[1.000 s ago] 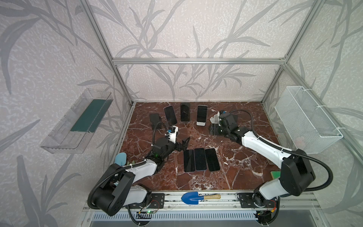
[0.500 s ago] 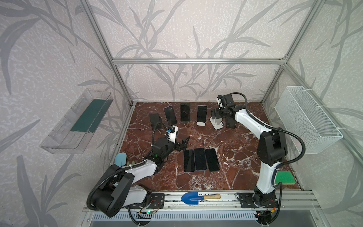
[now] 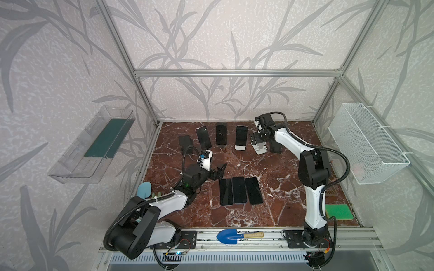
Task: Remove the phone from the phone stand
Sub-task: Rotate the phone stand at the center of the table.
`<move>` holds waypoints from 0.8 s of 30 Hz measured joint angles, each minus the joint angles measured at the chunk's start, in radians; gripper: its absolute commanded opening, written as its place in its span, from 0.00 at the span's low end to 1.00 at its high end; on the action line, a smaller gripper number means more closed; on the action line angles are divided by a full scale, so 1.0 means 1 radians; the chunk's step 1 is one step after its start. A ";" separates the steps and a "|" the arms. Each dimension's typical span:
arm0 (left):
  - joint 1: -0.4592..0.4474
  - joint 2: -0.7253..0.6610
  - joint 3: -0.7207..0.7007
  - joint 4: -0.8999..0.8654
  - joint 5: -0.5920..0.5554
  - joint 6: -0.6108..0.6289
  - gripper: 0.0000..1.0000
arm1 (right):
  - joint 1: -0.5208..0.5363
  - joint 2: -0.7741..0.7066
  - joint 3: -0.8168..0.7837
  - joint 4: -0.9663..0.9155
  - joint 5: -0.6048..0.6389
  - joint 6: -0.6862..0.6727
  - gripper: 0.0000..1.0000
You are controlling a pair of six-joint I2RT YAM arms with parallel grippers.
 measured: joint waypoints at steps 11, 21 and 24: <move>0.000 0.000 0.000 0.000 0.000 0.000 0.96 | -0.026 0.051 0.011 0.009 0.006 0.007 0.93; 0.000 0.000 0.000 0.000 0.000 0.000 0.97 | -0.034 0.060 0.015 0.040 -0.017 0.010 0.77; 0.000 0.000 0.000 0.000 0.000 0.000 0.96 | -0.032 0.060 0.015 0.052 -0.028 0.012 0.70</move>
